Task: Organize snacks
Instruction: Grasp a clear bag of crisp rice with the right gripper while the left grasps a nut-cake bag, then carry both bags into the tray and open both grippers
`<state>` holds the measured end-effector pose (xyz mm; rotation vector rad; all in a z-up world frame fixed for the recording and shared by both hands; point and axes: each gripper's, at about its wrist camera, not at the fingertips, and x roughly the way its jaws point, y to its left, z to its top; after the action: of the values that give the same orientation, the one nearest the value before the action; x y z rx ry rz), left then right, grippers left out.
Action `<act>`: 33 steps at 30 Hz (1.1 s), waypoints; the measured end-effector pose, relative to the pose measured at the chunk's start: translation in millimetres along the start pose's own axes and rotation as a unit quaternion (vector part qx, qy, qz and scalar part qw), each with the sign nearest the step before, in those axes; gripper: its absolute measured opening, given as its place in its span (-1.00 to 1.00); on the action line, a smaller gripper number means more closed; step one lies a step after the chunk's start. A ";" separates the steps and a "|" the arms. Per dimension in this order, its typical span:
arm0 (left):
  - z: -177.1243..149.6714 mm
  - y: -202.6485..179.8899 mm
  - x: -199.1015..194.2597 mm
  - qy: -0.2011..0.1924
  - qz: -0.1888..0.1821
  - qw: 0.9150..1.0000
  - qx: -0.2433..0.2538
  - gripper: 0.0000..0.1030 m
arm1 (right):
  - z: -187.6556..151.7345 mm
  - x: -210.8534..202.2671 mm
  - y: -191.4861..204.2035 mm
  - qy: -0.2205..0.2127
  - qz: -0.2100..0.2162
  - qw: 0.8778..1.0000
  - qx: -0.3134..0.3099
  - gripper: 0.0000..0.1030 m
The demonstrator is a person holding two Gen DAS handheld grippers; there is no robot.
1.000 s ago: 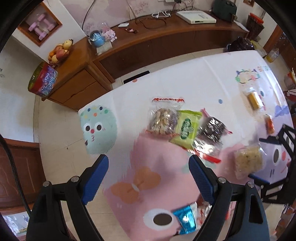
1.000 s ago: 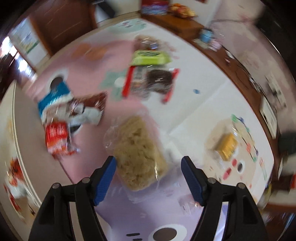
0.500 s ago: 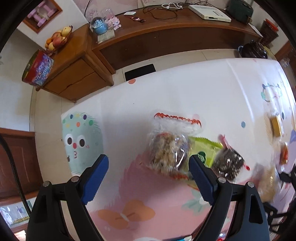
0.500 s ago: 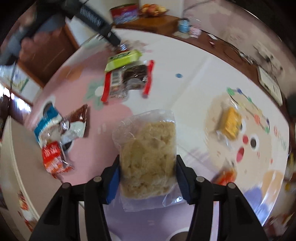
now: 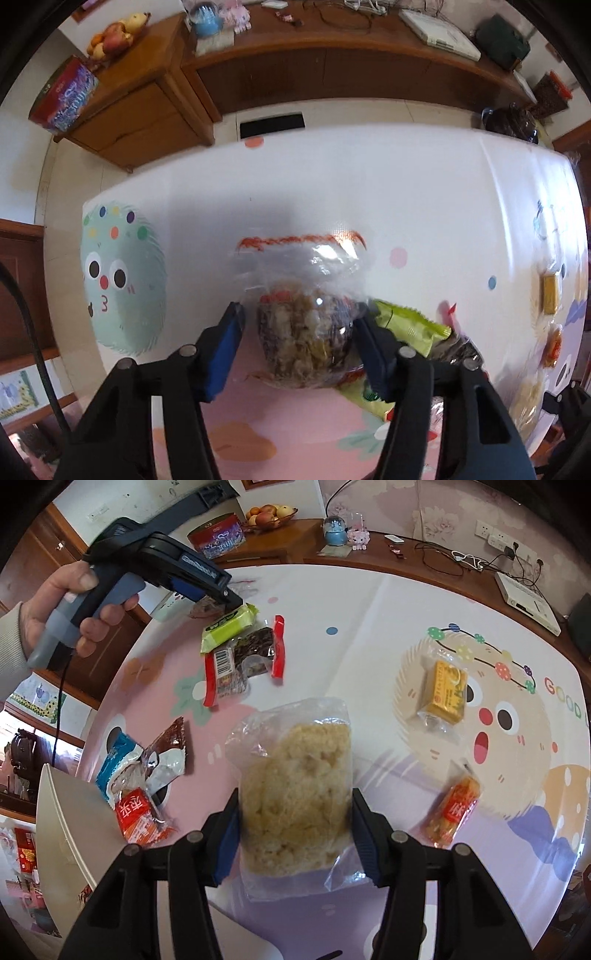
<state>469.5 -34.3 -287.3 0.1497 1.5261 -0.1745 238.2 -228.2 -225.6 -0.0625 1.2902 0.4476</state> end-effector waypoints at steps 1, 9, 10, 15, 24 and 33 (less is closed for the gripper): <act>-1.2 -0.2 0.4 -0.004 0.000 1.000 -0.001 0.09 | -3.1 -2.6 0.5 -0.001 0.000 1.000 0.000 0.06; -22.0 -3.1 -3.5 -0.021 0.023 0.999 -0.015 -0.10 | -2.8 -10.5 -4.2 -0.010 0.006 1.000 0.015 0.05; -25.2 -0.8 -5.4 -0.023 0.026 0.999 -0.022 -0.10 | -4.9 -13.8 -3.5 -0.012 0.006 1.000 0.017 0.05; -52.5 8.8 -32.6 -0.048 0.030 0.998 -0.032 -0.10 | -7.7 -36.2 4.3 -0.032 0.002 0.999 0.021 0.05; -128.9 19.0 -121.0 -0.125 0.081 0.988 0.039 -0.10 | -26.7 -88.9 28.9 -0.061 -0.020 0.997 0.033 0.05; -235.0 21.0 -213.6 -0.175 0.050 0.982 0.046 -0.09 | -61.0 -147.2 77.2 -0.094 -0.031 0.994 0.045 0.05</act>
<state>236.3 38.9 -83.5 0.2557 1.1576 -0.1815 125.2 -217.6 -89.8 0.0160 1.1191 0.3335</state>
